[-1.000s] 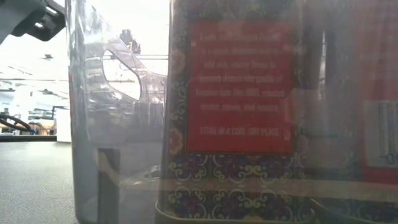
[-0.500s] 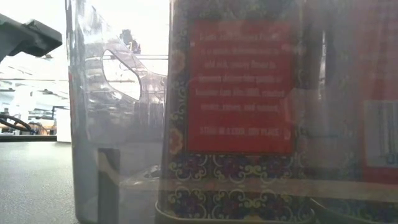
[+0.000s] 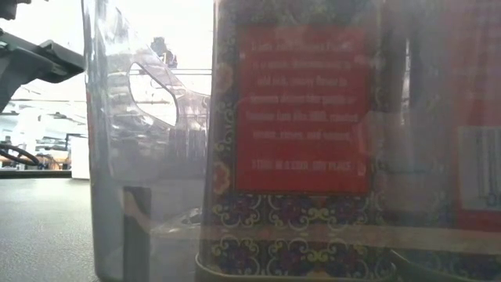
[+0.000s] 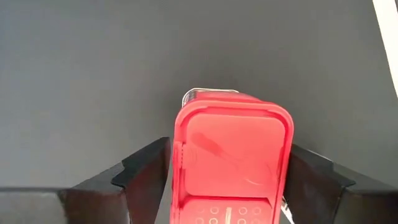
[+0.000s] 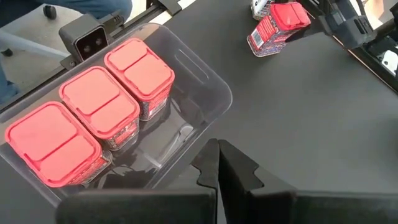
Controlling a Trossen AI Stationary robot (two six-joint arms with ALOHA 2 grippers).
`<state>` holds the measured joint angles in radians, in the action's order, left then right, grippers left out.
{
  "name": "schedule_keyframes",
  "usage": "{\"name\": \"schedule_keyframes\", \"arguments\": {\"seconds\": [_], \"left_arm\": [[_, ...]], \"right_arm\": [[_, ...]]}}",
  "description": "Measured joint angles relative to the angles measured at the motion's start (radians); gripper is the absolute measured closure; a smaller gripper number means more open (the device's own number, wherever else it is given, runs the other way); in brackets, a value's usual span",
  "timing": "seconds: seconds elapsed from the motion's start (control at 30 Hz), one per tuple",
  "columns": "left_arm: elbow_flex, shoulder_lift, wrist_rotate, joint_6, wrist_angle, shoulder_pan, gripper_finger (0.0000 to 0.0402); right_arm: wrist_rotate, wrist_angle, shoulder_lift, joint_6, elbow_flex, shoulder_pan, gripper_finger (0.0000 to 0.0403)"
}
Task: Sort spices by type
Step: Put the red seasoning can into the black bin
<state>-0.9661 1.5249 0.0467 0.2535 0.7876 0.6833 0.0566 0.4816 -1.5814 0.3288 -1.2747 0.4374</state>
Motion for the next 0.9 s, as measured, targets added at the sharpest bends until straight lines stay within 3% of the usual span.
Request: {"name": "schedule_keyframes", "arguments": {"seconds": [0.23,0.47,0.7,0.9], "left_arm": [[0.000,0.000,0.000,-0.005,0.000,-0.023,0.0182],[-0.016,-0.001,-0.005,-0.010,0.038,-0.059,0.0182],[-0.167,-0.002,-0.086,-0.092,0.173,-0.134,0.0182],[-0.297,-0.002,-0.149,-0.130,0.193,-0.290,0.0182]], "right_arm": [[0.000,0.000,0.000,-0.001,0.000,0.000,0.0403],[0.000,0.001,0.000,0.001,0.000,0.000,0.0403],[-0.002,0.049,0.022,0.028,0.000,-0.008,0.0403],[-0.002,0.112,0.087,0.025,-0.001,-0.054,0.0403]]}}
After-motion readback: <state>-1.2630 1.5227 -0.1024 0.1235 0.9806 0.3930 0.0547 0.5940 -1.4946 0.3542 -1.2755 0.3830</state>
